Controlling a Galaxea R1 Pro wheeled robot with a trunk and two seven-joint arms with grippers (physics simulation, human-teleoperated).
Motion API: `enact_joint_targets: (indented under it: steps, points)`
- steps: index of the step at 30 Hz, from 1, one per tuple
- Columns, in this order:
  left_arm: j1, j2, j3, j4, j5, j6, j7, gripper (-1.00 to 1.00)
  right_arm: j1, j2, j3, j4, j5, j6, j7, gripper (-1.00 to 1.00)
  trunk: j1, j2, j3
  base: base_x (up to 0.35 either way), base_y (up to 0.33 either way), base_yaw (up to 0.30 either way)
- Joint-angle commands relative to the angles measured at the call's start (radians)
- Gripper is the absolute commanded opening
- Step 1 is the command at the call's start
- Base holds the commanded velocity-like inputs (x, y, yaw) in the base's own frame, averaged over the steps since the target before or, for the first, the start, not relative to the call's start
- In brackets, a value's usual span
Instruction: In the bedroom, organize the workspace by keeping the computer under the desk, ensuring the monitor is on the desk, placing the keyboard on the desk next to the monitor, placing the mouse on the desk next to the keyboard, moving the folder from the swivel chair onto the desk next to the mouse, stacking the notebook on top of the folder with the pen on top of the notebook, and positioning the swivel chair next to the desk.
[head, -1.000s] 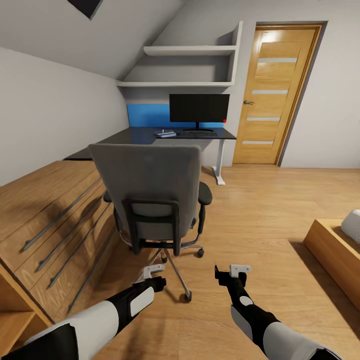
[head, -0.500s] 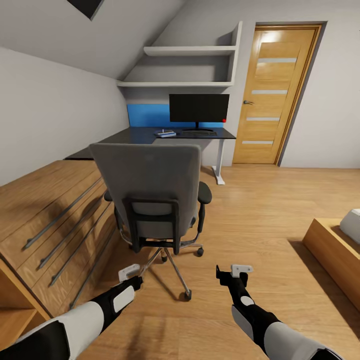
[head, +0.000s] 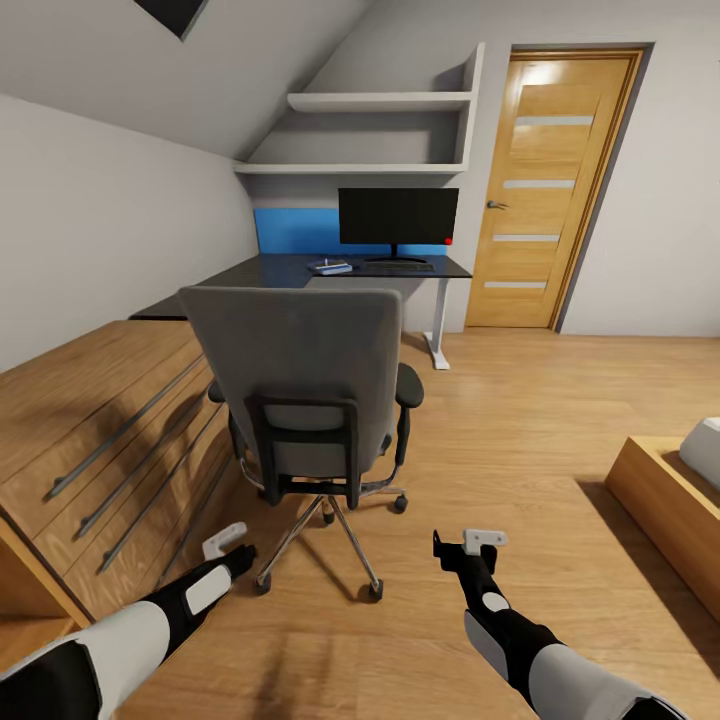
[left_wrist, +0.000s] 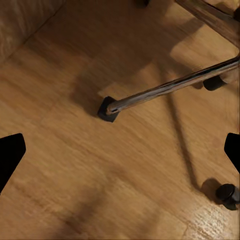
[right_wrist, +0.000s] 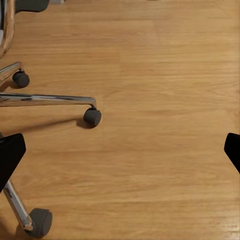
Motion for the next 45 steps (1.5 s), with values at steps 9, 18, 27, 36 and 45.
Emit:
enact_joint_targets:
  steps: [9,18,27,36,45]
  points:
    - [0.000,0.096,-0.008,-0.094,0.012,0.083,-0.173,1.00,-0.001,-0.001,0.008,0.001,-0.006,-0.003,-0.007,1.00,0.000,0.000,-0.001,0.000,0.000,0.000]
    - [0.000,0.218,-0.011,-0.273,0.023,0.093,-0.196,1.00,-0.001,-0.006,0.007,0.004,-0.010,-0.074,-0.010,1.00,0.000,0.000,-0.001,0.000,0.015,0.000]
    - [0.000,0.235,-0.018,-0.308,0.027,0.095,-0.197,1.00,-0.001,-0.007,0.007,0.026,-0.012,-0.104,-0.010,1.00,0.000,0.000,0.000,0.000,0.146,-0.042]
    - [0.000,0.233,-0.020,-0.308,0.027,0.095,-0.196,1.00,-0.001,-0.007,0.007,0.026,-0.012,-0.104,-0.010,1.00,0.000,0.000,0.002,0.070,0.027,-0.220]
    - [0.000,0.233,-0.019,-0.308,0.027,0.096,-0.196,1.00,-0.001,-0.006,0.009,0.026,-0.012,-0.104,-0.010,1.00,0.000,0.000,0.002,0.089,0.233,-0.021]
